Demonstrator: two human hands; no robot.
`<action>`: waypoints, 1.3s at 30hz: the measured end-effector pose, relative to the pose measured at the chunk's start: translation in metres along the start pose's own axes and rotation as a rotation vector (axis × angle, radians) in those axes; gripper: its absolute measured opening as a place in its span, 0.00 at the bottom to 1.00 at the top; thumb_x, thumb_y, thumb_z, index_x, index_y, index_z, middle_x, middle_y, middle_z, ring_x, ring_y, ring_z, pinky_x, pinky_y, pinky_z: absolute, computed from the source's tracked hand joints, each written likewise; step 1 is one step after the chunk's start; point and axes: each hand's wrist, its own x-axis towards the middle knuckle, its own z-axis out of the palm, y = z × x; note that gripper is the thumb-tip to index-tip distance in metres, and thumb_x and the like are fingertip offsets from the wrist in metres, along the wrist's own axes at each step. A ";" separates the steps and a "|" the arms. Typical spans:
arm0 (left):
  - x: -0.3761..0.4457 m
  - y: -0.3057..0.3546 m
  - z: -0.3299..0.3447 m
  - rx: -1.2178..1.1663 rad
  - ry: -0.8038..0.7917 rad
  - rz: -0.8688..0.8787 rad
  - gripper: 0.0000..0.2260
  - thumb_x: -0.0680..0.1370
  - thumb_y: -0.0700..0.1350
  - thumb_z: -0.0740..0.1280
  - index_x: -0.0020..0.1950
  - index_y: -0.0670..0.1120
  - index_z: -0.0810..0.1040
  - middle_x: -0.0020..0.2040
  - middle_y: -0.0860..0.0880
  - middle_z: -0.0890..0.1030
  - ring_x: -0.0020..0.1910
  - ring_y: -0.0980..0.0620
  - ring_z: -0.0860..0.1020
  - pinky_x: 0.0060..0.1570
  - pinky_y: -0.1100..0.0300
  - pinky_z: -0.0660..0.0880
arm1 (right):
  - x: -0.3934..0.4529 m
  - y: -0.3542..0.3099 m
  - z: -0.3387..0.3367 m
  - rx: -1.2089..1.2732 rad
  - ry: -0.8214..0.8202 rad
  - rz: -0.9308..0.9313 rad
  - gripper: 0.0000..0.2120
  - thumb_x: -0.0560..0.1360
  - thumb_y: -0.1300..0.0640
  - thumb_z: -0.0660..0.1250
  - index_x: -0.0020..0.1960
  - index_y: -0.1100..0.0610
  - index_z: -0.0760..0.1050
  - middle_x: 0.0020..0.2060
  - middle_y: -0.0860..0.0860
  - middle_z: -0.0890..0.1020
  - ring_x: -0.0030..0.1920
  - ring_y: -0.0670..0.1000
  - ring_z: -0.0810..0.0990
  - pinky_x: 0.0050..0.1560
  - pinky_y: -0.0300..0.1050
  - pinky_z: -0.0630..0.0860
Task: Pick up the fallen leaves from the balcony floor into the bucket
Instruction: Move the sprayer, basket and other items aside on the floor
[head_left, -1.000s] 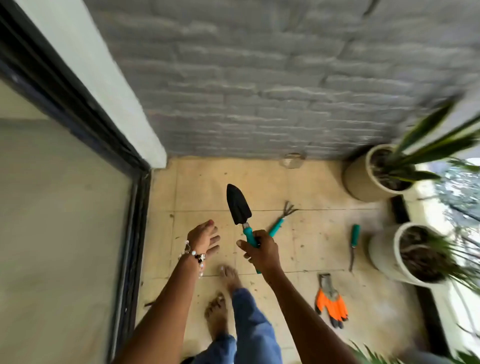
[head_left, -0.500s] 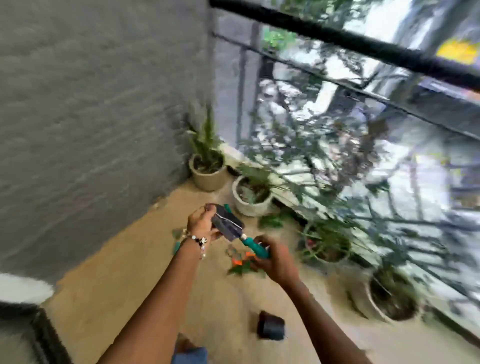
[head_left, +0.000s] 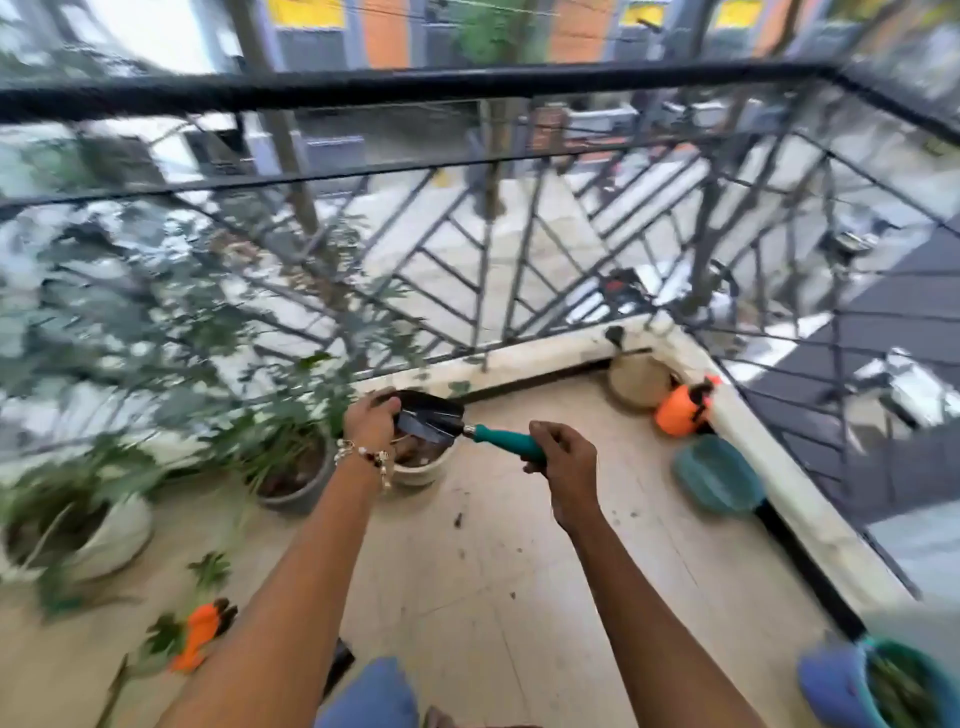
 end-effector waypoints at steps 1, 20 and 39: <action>-0.006 -0.007 0.035 0.060 -0.065 -0.011 0.10 0.78 0.32 0.64 0.40 0.45 0.76 0.42 0.41 0.81 0.46 0.42 0.77 0.47 0.48 0.79 | 0.005 -0.002 -0.030 0.073 0.087 0.006 0.05 0.76 0.62 0.69 0.46 0.64 0.79 0.37 0.59 0.79 0.33 0.52 0.79 0.31 0.43 0.78; -0.015 -0.184 0.506 0.413 -0.819 -0.202 0.16 0.72 0.36 0.70 0.59 0.36 0.75 0.44 0.40 0.77 0.36 0.47 0.79 0.33 0.65 0.79 | 0.172 0.035 -0.391 -0.359 0.643 0.323 0.20 0.66 0.61 0.79 0.56 0.55 0.80 0.50 0.57 0.79 0.47 0.52 0.78 0.45 0.34 0.70; 0.125 -0.558 0.840 0.732 -0.394 -0.397 0.10 0.78 0.28 0.61 0.59 0.32 0.72 0.48 0.36 0.77 0.41 0.40 0.79 0.40 0.43 0.79 | 0.498 0.316 -0.658 -0.932 0.243 0.503 0.20 0.78 0.59 0.62 0.69 0.54 0.69 0.63 0.53 0.75 0.63 0.58 0.70 0.63 0.50 0.65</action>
